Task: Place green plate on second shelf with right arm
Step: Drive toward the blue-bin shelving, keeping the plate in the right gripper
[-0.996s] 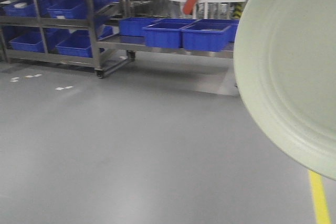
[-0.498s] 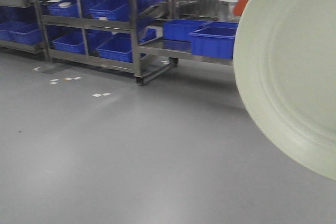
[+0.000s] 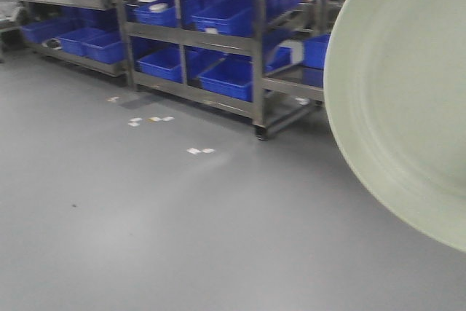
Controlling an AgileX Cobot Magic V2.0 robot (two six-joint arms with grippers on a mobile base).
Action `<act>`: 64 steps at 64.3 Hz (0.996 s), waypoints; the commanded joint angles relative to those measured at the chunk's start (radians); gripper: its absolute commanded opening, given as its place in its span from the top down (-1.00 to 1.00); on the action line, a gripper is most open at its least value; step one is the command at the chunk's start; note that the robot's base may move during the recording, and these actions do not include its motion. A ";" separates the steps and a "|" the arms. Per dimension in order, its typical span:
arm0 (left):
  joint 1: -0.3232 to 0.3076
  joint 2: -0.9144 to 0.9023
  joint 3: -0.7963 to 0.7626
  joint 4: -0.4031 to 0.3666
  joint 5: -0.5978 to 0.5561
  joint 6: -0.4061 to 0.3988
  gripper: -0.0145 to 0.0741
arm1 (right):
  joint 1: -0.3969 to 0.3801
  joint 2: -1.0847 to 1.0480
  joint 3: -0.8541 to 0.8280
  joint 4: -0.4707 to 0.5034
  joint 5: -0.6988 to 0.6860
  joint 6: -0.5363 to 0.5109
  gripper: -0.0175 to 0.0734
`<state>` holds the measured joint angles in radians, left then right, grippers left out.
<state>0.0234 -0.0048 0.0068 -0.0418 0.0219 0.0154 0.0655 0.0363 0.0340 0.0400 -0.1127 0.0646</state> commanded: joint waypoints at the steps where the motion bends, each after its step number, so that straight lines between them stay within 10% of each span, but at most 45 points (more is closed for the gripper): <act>1: 0.000 -0.018 0.042 -0.006 -0.087 -0.001 0.38 | -0.005 0.012 -0.025 0.007 -0.117 0.006 0.50; 64: 0.000 -0.018 0.042 -0.006 -0.087 -0.001 0.38 | -0.005 0.012 -0.025 0.007 -0.117 0.006 0.50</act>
<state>0.0234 -0.0048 0.0068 -0.0418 0.0199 0.0154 0.0655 0.0363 0.0340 0.0418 -0.1127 0.0646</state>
